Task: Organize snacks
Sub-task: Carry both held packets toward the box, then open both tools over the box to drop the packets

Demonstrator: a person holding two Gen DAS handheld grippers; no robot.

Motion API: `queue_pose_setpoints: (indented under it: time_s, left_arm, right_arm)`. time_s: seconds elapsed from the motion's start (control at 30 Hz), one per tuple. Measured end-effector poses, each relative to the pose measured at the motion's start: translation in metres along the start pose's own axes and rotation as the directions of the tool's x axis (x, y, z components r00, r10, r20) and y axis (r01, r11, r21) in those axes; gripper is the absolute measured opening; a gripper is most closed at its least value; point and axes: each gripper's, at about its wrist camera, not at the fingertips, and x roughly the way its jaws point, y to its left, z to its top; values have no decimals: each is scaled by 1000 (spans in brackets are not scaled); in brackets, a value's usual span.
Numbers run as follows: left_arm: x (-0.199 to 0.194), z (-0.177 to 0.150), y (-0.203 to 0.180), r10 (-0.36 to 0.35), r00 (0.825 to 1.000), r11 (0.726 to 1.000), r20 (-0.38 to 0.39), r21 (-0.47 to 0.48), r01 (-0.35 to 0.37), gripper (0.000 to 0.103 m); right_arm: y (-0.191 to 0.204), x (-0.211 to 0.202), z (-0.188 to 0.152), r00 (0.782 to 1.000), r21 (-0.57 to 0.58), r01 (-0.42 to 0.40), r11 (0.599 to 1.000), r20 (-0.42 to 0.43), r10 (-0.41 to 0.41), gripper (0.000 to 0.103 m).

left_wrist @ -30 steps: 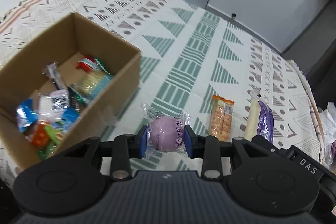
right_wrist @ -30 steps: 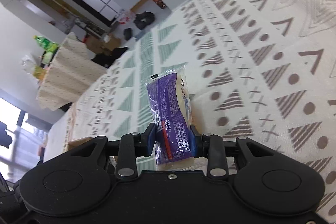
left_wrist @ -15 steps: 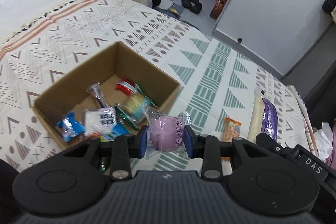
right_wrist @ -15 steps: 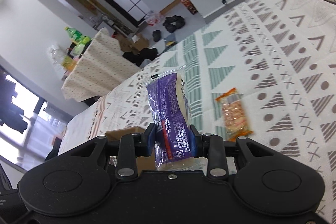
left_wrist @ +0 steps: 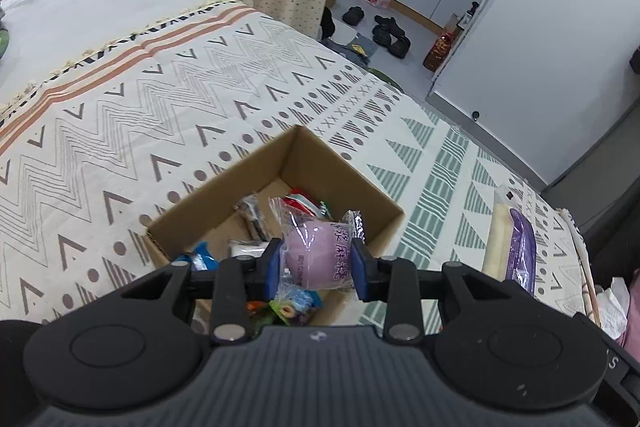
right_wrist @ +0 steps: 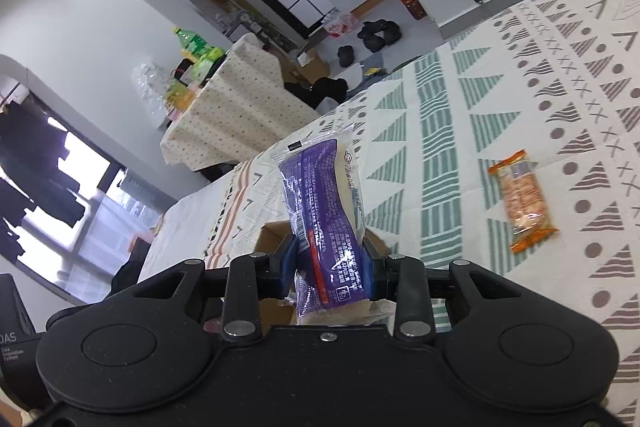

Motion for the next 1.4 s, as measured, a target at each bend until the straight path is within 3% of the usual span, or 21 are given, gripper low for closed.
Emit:
queue_pose_setpoints:
  time_s: [0.33,0.77,0.9,1.13,1.17,1.23,1.27,1.4]
  left_arm:
    - [16,15,34,-1,1000,999,-17,-51,0,34]
    - [67,23,68,-28,993,995,-116,-98,16,35]
    - [80,30,70,-17,992,997,-122,-72,8,42]
    - [90,43,76,-69,985,996,-156,-72,59,51]
    - [91,45,78,-82,983,994,-165,-80,69,52]
    - [92,48,79,-97,979,993,-179,-90,82,52]
    - [93,49,81,-105,977,992,-184,-93,89,52]
    - [92,48,83,-118,975,990,-190,-93,101,57]
  right_arm:
    - [20,25,-15,999,-20,-10,1000,-43,9,32]
    - [40,74,-32,993,-48,7,999,-119,-13,32]
    - [43,88,-31,991,-48,20,999,-133,-26,32]
    - [55,112,-30,988,-50,19,999,-149,-26,32]
    - [58,114,-30,988,-53,-1,999,-154,-7,36]
    - [63,116,-30,986,-53,-24,998,-166,14,57]
    - [64,115,-30,987,-58,-16,998,-159,7,72]
    - [58,109,-30,989,-51,14,999,-146,-21,73]
